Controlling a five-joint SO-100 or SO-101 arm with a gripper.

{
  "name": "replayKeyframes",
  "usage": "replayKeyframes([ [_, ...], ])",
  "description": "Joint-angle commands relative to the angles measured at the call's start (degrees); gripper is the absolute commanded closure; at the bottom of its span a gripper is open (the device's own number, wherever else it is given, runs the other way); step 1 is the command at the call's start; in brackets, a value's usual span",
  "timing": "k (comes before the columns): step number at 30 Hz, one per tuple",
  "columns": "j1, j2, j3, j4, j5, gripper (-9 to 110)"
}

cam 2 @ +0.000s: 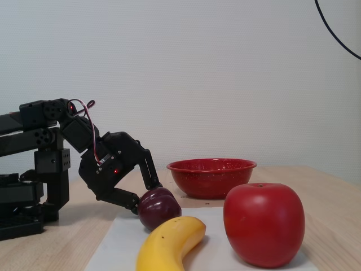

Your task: Grasp the banana and put it in the red bowl.

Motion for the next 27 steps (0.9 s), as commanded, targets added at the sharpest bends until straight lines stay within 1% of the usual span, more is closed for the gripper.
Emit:
replayKeyframes([
  [1, -0.88, -0.62, 0.26, 1.14, -0.26, 101],
  [19, -0.88, -0.62, 0.26, 1.14, -0.44, 101],
  [27, -0.53, -2.46, -2.9, 1.93, 2.2, 101],
])
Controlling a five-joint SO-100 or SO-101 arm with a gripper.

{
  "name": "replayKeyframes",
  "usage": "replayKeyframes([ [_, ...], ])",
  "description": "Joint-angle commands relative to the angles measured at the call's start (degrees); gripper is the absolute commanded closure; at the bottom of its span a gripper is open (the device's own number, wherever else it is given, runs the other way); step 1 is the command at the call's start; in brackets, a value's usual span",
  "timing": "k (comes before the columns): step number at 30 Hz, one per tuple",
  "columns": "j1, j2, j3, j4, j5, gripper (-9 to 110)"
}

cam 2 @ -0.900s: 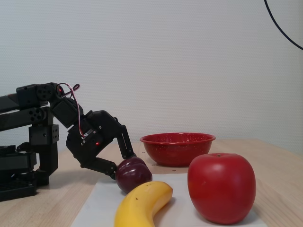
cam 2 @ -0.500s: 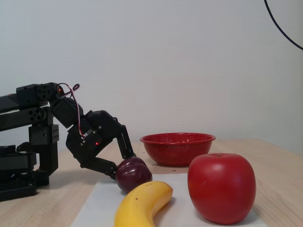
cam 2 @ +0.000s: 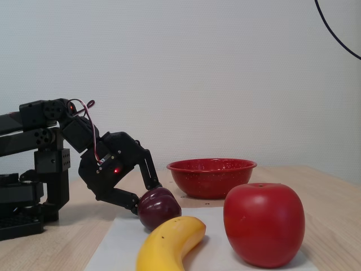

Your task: Grasp the banana and put it in the red bowl.

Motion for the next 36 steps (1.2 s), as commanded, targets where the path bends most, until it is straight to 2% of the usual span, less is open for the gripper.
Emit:
replayKeyframes([
  [1, 0.0, -2.72, -3.78, 1.67, 0.53, 101],
  [8, 1.49, -6.94, -13.54, 7.56, 1.67, 101],
  [17, -1.85, -15.47, -28.74, 16.17, 3.08, 101],
  [31, -13.8, -33.05, -58.62, 35.6, 9.84, 101],
  [36, -19.07, -40.61, -67.94, 38.76, 12.39, 101],
])
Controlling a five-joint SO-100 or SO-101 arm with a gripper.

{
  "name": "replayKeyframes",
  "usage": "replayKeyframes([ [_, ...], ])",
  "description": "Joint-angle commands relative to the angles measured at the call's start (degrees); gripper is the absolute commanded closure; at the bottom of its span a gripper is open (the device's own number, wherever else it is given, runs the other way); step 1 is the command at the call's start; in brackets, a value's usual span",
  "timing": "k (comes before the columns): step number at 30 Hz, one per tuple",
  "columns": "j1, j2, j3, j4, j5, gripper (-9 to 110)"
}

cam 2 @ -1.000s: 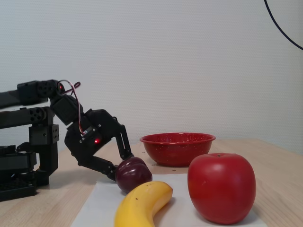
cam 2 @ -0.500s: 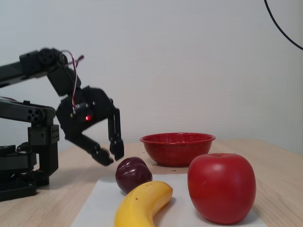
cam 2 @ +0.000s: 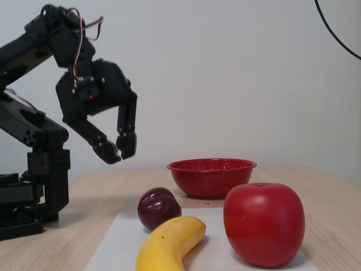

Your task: Grasp the banana and put it in the red bowl.

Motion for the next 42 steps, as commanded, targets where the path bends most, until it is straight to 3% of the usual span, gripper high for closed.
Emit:
replayKeyframes([
  [1, -1.76, -3.25, -7.91, 1.05, 1.41, 101],
  [22, -20.13, -39.29, -42.45, 7.29, 9.93, 101],
  [42, -24.79, -63.72, -65.04, 12.74, 19.42, 100],
])
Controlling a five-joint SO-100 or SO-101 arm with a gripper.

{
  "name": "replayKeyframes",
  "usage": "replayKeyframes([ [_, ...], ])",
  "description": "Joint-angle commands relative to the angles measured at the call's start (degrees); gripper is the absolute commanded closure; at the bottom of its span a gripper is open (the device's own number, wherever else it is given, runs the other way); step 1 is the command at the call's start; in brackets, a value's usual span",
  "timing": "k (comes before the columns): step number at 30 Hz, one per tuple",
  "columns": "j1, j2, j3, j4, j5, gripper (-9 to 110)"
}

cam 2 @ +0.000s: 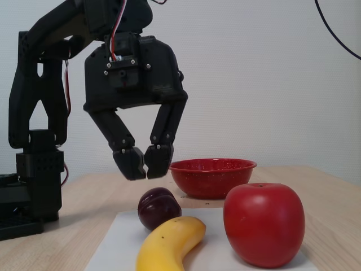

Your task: Grasp the banana and put it in the red bowl.

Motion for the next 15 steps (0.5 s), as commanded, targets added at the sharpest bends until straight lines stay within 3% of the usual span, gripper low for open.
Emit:
replayKeyframes([
  [1, -0.7, 1.14, -6.77, 1.14, 1.23, 99],
  [10, -2.02, -2.11, -7.56, 0.7, 4.75, 56],
  [15, -2.11, -3.43, -5.8, -2.99, 4.22, 45],
])
